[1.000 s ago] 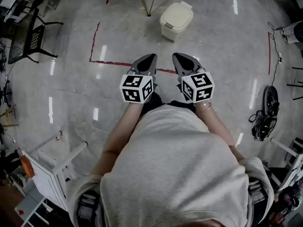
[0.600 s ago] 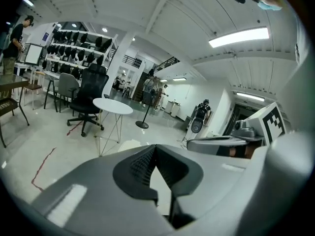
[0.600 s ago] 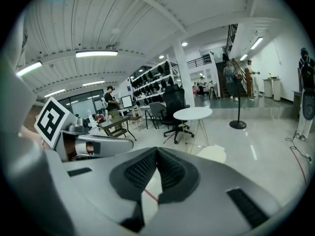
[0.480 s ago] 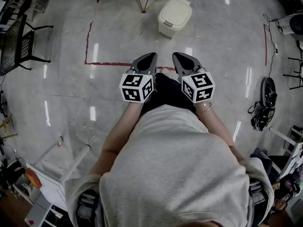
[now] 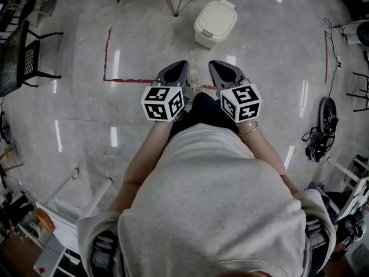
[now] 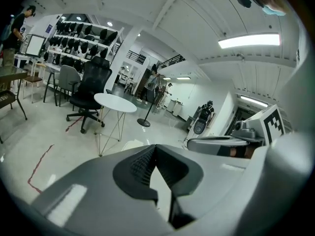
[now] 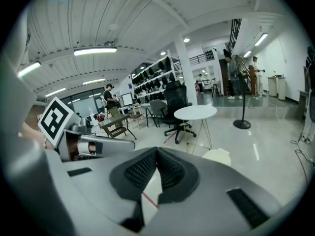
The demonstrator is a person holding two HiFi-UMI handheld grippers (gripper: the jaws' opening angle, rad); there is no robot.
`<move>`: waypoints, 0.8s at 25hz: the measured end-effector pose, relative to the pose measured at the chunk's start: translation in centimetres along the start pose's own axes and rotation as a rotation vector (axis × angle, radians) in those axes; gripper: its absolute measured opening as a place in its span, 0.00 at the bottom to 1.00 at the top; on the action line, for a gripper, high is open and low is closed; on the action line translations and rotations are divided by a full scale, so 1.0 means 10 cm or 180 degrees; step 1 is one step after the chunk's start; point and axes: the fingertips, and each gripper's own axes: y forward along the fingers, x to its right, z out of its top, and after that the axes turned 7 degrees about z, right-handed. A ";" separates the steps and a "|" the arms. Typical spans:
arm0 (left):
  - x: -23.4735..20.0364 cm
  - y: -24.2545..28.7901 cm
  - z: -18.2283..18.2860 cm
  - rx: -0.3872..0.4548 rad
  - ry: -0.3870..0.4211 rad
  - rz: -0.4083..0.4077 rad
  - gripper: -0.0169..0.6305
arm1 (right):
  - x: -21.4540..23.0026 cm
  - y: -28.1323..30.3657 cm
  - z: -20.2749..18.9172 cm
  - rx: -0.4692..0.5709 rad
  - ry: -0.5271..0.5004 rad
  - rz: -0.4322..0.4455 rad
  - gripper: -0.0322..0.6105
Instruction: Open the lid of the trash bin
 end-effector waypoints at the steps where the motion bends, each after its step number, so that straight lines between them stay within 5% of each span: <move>1: -0.04 0.08 0.07 -0.0002 0.0025 -0.0011 0.04 | 0.07 0.08 0.06 0.0005 -0.0002 0.0004 0.06; 12: -0.13 1.04 0.87 0.0026 0.0256 -0.0122 0.04 | 1.02 0.67 0.81 0.0084 -0.0015 -0.0006 0.06; 20: -0.17 1.46 1.17 0.0006 0.0286 -0.0073 0.04 | 1.38 0.81 1.00 0.0125 0.0027 0.0060 0.06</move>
